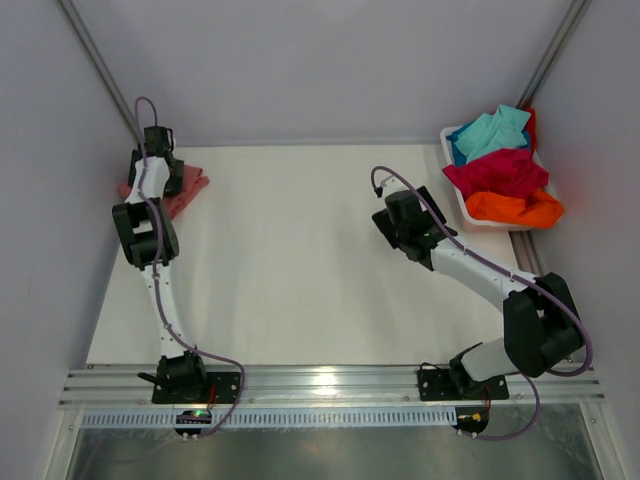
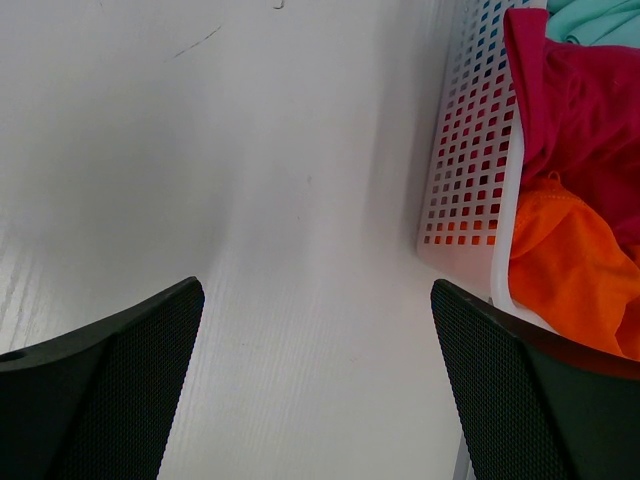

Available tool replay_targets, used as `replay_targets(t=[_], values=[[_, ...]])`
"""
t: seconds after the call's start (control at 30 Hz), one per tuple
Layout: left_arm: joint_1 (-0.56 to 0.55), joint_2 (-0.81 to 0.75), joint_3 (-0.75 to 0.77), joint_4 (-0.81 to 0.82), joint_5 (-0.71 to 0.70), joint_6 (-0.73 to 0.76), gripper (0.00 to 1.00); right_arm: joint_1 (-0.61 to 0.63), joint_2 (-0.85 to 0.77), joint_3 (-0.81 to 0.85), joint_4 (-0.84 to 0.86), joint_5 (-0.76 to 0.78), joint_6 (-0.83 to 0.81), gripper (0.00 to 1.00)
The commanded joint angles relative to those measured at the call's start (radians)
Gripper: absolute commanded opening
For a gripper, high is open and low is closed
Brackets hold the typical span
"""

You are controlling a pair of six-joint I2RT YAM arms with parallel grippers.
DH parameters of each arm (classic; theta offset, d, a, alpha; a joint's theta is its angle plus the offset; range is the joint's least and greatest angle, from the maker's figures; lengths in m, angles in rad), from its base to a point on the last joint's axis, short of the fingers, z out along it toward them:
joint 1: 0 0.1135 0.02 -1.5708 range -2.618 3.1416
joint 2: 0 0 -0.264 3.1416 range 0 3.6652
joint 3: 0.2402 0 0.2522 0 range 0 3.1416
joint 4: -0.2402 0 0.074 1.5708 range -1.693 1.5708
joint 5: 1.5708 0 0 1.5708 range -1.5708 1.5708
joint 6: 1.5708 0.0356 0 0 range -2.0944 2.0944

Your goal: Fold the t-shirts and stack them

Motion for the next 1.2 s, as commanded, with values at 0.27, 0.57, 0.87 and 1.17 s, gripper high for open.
replay_targets(t=[0.27,0.57,0.87,1.17], values=[[-0.06,-0.172,-0.143,-0.113,0.278,-0.072,0.99,0.0,-0.005,0.037,0.019,-0.009,0.019,0.99],[-0.18,-0.424,0.066,-0.278,0.445,-0.118,0.99,0.002,0.024,0.049,-0.003,-0.037,0.03,0.99],[-0.181,-0.467,-0.17,-0.27,0.688,-0.097,0.99,0.0,0.012,0.051,-0.01,-0.046,0.03,1.0],[-0.183,-0.389,-0.183,-0.301,0.959,-0.02,0.99,0.0,-0.001,0.045,-0.004,-0.047,0.024,0.99]])
